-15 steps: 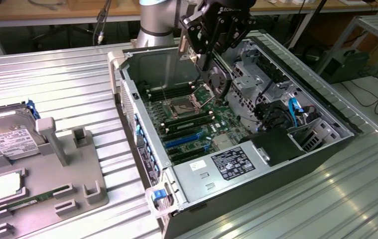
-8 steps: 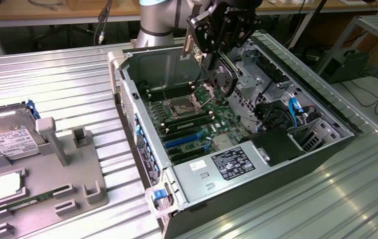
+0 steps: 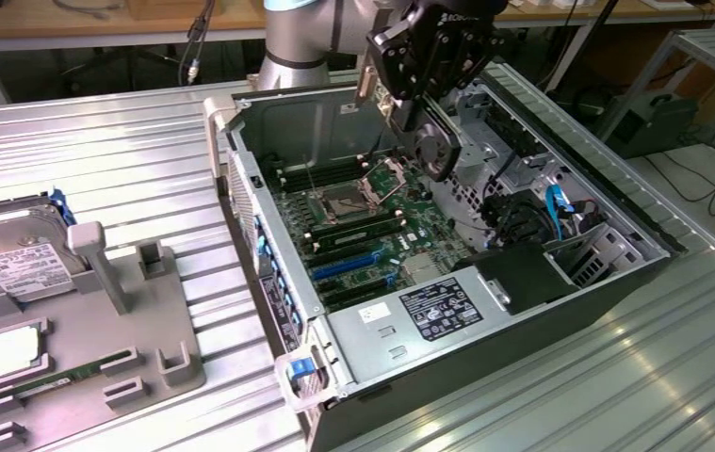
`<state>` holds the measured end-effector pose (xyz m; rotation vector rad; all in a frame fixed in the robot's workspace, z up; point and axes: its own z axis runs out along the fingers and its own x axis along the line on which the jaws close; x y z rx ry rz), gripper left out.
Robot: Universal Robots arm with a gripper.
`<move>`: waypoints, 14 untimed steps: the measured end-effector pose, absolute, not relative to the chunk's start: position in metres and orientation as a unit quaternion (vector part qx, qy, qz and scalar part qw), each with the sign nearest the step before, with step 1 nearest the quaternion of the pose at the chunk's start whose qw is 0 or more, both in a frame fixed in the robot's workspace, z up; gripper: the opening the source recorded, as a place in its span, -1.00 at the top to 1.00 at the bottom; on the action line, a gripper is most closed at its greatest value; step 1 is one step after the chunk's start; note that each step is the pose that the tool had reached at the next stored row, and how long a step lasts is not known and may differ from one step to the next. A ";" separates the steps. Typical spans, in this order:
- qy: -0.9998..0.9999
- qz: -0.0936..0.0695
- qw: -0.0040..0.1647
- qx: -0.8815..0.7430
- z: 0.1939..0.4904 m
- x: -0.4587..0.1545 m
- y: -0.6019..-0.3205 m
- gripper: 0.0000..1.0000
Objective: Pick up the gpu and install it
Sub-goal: 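Pick up the gpu and move the gpu toward the slot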
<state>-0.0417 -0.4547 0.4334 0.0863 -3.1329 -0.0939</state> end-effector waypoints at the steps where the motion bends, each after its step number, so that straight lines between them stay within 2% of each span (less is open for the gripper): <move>1: -0.999 -0.030 0.003 0.028 0.433 -0.040 -0.455 0.44; 14: -0.999 -0.030 0.003 0.028 0.431 -0.023 -0.455 0.44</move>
